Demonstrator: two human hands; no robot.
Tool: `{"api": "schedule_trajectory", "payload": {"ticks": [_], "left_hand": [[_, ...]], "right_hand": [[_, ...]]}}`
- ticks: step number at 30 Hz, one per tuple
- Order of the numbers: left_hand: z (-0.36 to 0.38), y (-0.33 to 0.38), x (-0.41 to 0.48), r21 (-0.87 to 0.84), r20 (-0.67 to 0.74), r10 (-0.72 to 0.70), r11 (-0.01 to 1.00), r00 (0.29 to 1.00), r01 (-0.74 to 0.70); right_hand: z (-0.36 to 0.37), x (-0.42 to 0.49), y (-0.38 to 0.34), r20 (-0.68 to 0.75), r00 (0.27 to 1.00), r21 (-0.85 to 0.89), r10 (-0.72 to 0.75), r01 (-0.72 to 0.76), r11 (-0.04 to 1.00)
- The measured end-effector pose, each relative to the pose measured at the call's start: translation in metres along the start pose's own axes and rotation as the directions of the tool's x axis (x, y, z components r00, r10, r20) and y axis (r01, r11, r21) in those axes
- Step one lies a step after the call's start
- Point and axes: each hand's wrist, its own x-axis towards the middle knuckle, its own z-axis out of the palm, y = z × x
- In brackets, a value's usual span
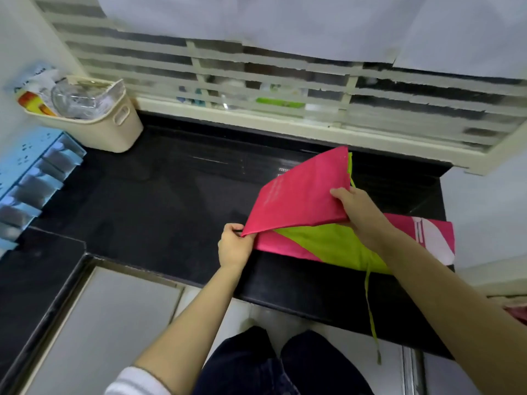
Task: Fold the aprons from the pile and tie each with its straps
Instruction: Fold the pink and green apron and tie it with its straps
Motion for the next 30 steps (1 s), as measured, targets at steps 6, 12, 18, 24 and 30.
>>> {"api": "schedule_trajectory", "payload": {"ticks": [6, 12, 18, 24, 30], "left_hand": [[0.02, 0.017, -0.001, -0.09, 0.051, 0.127, 0.988, 0.991, -0.122], [0.039, 0.05, -0.005, -0.123, -0.015, 0.259, 0.958, 0.966, -0.259], [0.039, 0.06, -0.001, -0.089, 0.128, 0.26, 0.964, 0.957, -0.25], [0.018, 0.04, 0.013, 0.15, 0.017, 0.292, 0.945, 0.956, -0.291], [0.029, 0.01, 0.024, 0.304, 0.334, 0.108, 0.928, 0.936, -0.216]], "right_hand": [[-0.066, 0.013, 0.044, -0.076, 0.993, -0.41, 0.093, -0.117, 0.905], [-0.073, 0.019, 0.083, -0.06, 0.976, -0.504, 0.208, -0.209, 0.838], [-0.059, 0.029, 0.092, -0.088, 0.976, -0.547, 0.2, -0.215, 0.809], [-0.058, 0.04, 0.09, -0.083, 0.971, -0.525, 0.223, -0.233, 0.819], [-0.073, 0.044, 0.087, -0.115, 0.953, -0.497, 0.282, -0.301, 0.814]]}}
